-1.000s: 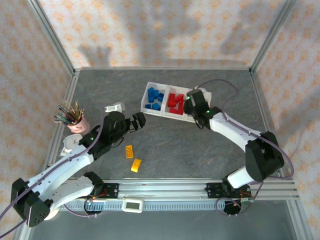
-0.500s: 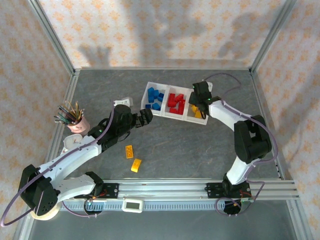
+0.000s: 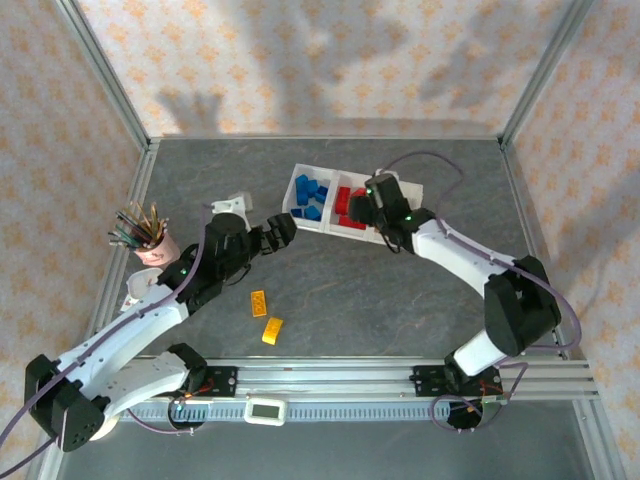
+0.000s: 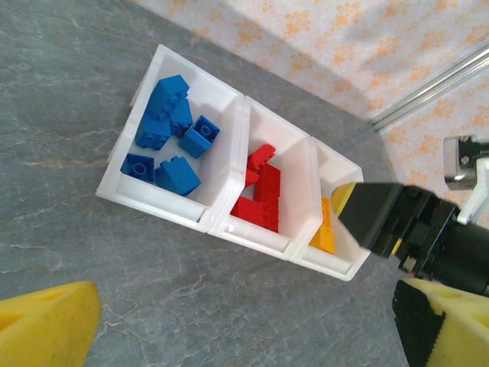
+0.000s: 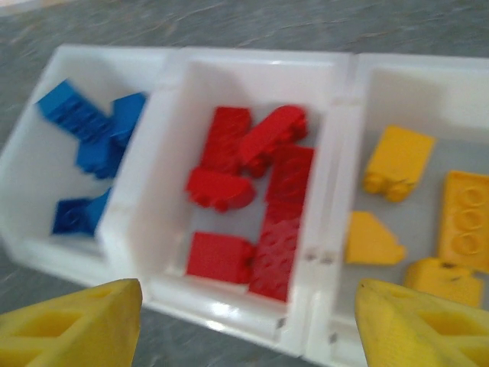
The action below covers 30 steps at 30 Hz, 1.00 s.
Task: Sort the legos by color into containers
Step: Pick up the lego from the bottom-center of the table.
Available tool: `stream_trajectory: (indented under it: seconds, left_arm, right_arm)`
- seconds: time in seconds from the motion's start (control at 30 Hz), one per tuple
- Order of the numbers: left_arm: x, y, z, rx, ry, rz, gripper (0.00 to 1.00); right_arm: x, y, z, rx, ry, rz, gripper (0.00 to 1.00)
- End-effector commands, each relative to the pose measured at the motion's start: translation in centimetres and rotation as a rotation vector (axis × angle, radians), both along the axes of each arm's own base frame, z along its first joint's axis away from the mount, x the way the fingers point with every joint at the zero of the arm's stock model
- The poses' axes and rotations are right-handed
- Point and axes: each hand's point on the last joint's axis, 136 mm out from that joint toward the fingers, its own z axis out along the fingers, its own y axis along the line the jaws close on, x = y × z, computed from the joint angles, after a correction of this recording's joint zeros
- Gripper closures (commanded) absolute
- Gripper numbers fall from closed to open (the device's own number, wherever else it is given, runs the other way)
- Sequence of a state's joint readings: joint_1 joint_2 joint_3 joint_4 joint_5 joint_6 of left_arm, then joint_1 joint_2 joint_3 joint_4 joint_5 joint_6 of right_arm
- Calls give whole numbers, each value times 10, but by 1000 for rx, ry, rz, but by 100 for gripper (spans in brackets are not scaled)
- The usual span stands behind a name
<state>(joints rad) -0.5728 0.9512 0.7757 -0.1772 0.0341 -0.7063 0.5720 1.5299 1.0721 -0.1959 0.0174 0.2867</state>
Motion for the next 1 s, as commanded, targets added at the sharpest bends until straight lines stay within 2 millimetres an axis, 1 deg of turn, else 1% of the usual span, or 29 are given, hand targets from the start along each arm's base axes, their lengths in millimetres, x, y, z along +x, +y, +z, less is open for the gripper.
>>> stream_trajectory:
  seconds: [0.0, 0.1, 0.2, 0.27, 0.37, 0.47, 0.57, 0.6, 0.67, 0.73, 0.87, 0.97]
  left_arm:
    - [-8, 22, -11, 41, 31, 70, 1]
    - [-17, 35, -12, 60, 39, 101, 1]
    - [-27, 49, -13, 72, 42, 144, 1]
    - [-33, 58, -14, 75, 47, 176, 1]
    - [-43, 73, -14, 71, 48, 226, 1]
    - [-51, 84, -14, 79, 50, 258, 1]
    - [-59, 95, -10, 101, 61, 294, 1]
    - [-61, 99, -8, 106, 61, 308, 1]
    - [-65, 106, -6, 115, 64, 331, 1]
    - [-69, 111, -5, 122, 66, 345, 1]
    - [-74, 119, -5, 122, 72, 378, 1]
    - [-77, 122, -6, 113, 68, 392, 1]
  right_arm:
    - [-29, 22, 0, -15, 9, 79, 26]
    - [-55, 58, 1, 15, 1, 184, 24]
    - [-81, 91, -5, 33, 7, 273, 23]
    - [-98, 113, -12, 38, 10, 323, 22]
    - [-125, 144, -30, 40, 27, 399, 19]
    - [-150, 175, -42, 48, 30, 478, 17]
    - [-170, 202, -48, 73, 42, 540, 15]
    - [-176, 210, -55, 73, 53, 559, 15]
    - [-184, 222, -64, 64, 65, 584, 14]
    - [-187, 234, -71, 48, 70, 600, 13]
    - [-184, 249, -84, 11, 70, 592, 13]
    - [-177, 253, -97, -32, 77, 566, 12]
